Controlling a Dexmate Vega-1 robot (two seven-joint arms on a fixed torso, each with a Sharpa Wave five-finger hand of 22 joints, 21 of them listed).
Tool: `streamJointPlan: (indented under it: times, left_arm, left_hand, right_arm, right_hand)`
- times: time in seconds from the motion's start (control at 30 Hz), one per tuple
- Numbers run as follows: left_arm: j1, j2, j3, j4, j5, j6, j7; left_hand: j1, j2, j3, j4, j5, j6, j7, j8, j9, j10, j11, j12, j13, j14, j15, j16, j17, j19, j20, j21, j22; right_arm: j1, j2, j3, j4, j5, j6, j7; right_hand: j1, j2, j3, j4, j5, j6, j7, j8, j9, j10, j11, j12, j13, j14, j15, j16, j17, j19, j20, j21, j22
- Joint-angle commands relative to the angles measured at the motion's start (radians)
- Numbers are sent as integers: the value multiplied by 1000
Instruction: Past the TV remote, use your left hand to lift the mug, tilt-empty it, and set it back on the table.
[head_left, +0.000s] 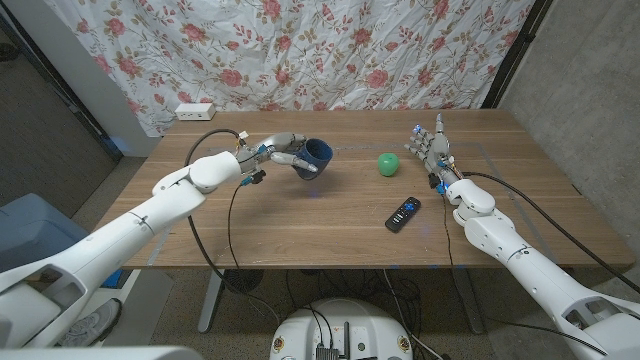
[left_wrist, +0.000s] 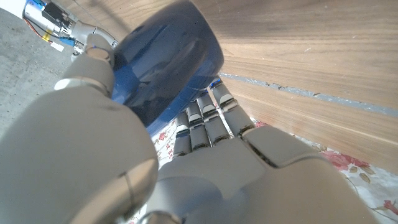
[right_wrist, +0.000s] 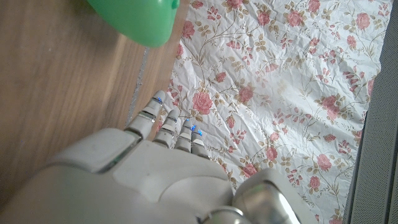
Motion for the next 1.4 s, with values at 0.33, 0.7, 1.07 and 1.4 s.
streamJointPlan:
  times: [0.33, 0.7, 1.07, 1.4]
  left_arm:
    - [-66, 61, 35, -136, 157, 131, -65]
    - [-64, 96, 35, -230, 219, 203, -87]
    - [-98, 99, 69, -296, 299, 327, -152]
    - [-141, 95, 112, -319, 382, 377, -221]
  left_hand:
    - [83, 162, -15, 2, 11, 45, 16, 58, 1, 71, -62, 0, 24, 16, -65, 10, 5, 6, 3, 4, 3]
    - [89, 164, -15, -5, 14, 49, 15, 60, -3, 93, -64, 7, 30, 23, -64, 5, -3, 11, 4, 5, 3]
    - [108, 167, -18, -13, 17, 66, 14, 67, -8, 111, -65, 12, 37, 38, -64, 10, -6, 22, 3, 7, 2]
    - [125, 180, -16, -15, 21, 76, 16, 71, -12, 128, -71, 18, 44, 46, -67, 13, -7, 31, 8, 9, 3]
  right_arm:
    - [0, 0, 0, 0, 0, 0, 0]
    - [0, 0, 0, 0, 0, 0, 0]
    - [0, 0, 0, 0, 0, 0, 0]
    - [0, 0, 0, 0, 0, 0, 0]
  right_hand:
    - [-9, 50, 0, 7, 6, 7, 0, 5, 5, 2, -2, 5, 5, 7, -4, 5, 3, 5, -2, 5, 2]
    - [-9, 50, 0, 7, 6, 7, -1, 5, 5, 2, -3, 6, 5, 7, -5, 5, 4, 5, -3, 5, 2]
    - [-9, 51, 0, 7, 6, 6, -1, 5, 5, 3, -2, 6, 5, 7, -6, 5, 3, 5, -2, 5, 2]
    - [-9, 51, 0, 7, 6, 7, -2, 5, 5, 1, -2, 5, 5, 7, -3, 5, 3, 5, -3, 5, 2]
